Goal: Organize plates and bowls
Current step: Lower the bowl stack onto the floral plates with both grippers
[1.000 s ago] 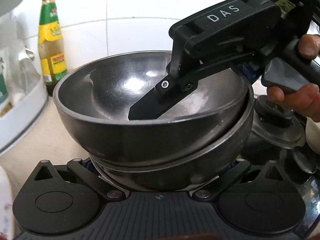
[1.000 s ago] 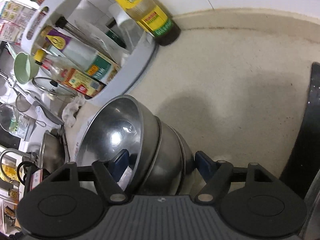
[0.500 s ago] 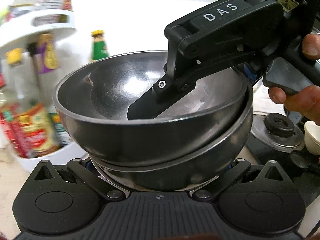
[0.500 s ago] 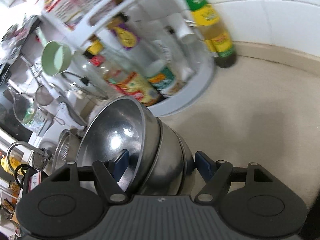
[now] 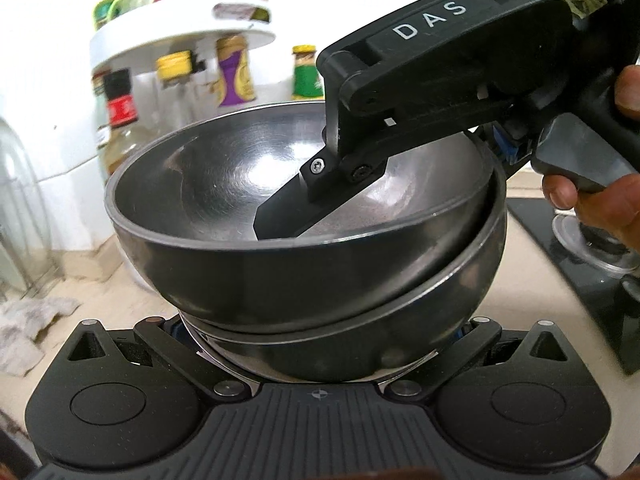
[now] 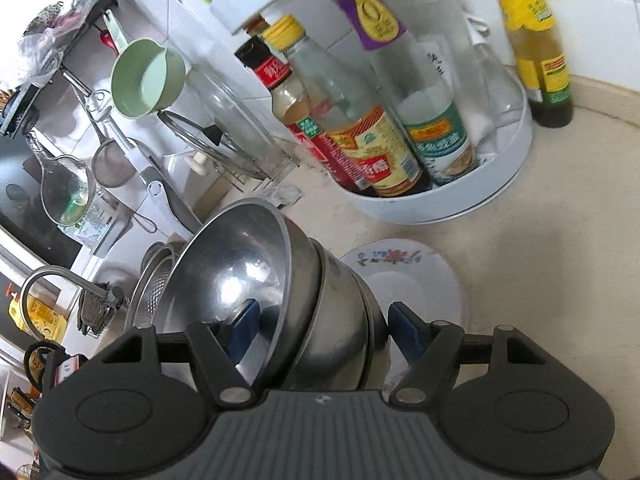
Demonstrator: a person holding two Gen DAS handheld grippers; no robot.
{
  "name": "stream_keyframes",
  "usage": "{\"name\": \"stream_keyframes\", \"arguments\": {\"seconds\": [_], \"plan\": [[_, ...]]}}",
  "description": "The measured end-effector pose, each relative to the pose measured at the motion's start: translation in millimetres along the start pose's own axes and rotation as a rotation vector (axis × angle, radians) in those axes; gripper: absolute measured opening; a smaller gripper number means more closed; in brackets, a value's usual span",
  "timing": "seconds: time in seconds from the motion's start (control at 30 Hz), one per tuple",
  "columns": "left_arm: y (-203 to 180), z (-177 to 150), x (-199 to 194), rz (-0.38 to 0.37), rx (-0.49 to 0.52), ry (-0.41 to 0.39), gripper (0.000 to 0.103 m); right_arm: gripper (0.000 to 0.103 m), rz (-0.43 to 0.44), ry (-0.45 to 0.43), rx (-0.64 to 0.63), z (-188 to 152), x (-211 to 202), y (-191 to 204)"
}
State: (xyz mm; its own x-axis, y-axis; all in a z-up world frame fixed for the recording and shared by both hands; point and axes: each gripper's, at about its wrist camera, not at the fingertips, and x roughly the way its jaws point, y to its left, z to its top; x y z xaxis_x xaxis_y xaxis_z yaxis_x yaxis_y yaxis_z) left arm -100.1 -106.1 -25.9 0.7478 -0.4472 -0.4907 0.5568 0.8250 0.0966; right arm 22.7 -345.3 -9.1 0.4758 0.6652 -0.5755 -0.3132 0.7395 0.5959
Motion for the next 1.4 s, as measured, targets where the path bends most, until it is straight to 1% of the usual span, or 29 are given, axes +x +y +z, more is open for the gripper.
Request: {"name": "stream_keyframes", "arguments": {"seconds": [0.17,0.27,0.3,0.33,0.5,0.67,0.7,0.73,0.87,0.93,1.0,1.17,1.27,1.33,1.4], "plan": [[3.5,-11.7,-3.3,0.018,-0.003,0.030,0.103,0.063,-0.017,0.005,0.014,-0.1,20.3,3.5],[7.9,-15.9,4.5,0.024,-0.004,0.054,0.103,0.060,-0.031,0.011,0.027,-0.4,30.0,1.2],[11.0,-13.9,12.2,0.024,-0.004,0.061,0.103,0.060,-0.037,0.016,0.032,-1.1,32.7,-0.3],[20.4,-11.1,29.5,0.025,-0.004,0.067,0.103,0.059,-0.042,0.019,0.036,-1.9,35.1,-1.6],[24.4,-15.0,39.3,0.034,0.007,0.094,0.103,0.059,-0.066,0.029,0.023,-3.5,43.3,-2.6],[28.0,-17.2,45.0,0.028,-0.015,0.115,0.103,0.058,-0.080,0.031,0.030,-0.9,47.3,-5.9],[41.7,-7.8,61.7,0.030,-0.015,0.119,0.103,0.058,-0.084,0.032,0.028,-0.4,48.1,-6.1],[46.9,-2.9,69.1,0.033,-0.013,0.123,0.103,0.058,-0.087,0.031,0.027,-0.1,48.4,-6.5],[48.1,-5.0,74.2,0.032,-0.017,0.140,0.103,0.058,-0.093,0.029,0.017,0.7,47.3,-8.2],[47.2,-7.6,76.8,0.033,-0.016,0.143,0.103,0.058,-0.099,0.028,0.017,1.2,47.6,-9.5],[56.2,-2.3,87.8,0.034,-0.016,0.137,0.103,0.058,-0.104,0.021,0.018,1.6,47.1,-10.2],[56.9,-2.3,88.2,0.037,-0.001,0.125,0.103,0.058,-0.117,0.016,0.003,0.5,45.5,-9.3],[57.7,-2.7,90.2,0.041,-0.006,0.125,0.103,0.055,-0.132,-0.001,-0.006,0.2,45.8,-7.1],[59.3,-3.9,91.9,0.045,-0.013,0.130,0.103,0.051,-0.141,-0.004,-0.037,-0.8,45.8,-3.4],[59.3,-4.8,93.1,0.044,-0.011,0.133,0.103,0.050,-0.150,-0.002,-0.058,-2.7,45.5,-0.3]]}}
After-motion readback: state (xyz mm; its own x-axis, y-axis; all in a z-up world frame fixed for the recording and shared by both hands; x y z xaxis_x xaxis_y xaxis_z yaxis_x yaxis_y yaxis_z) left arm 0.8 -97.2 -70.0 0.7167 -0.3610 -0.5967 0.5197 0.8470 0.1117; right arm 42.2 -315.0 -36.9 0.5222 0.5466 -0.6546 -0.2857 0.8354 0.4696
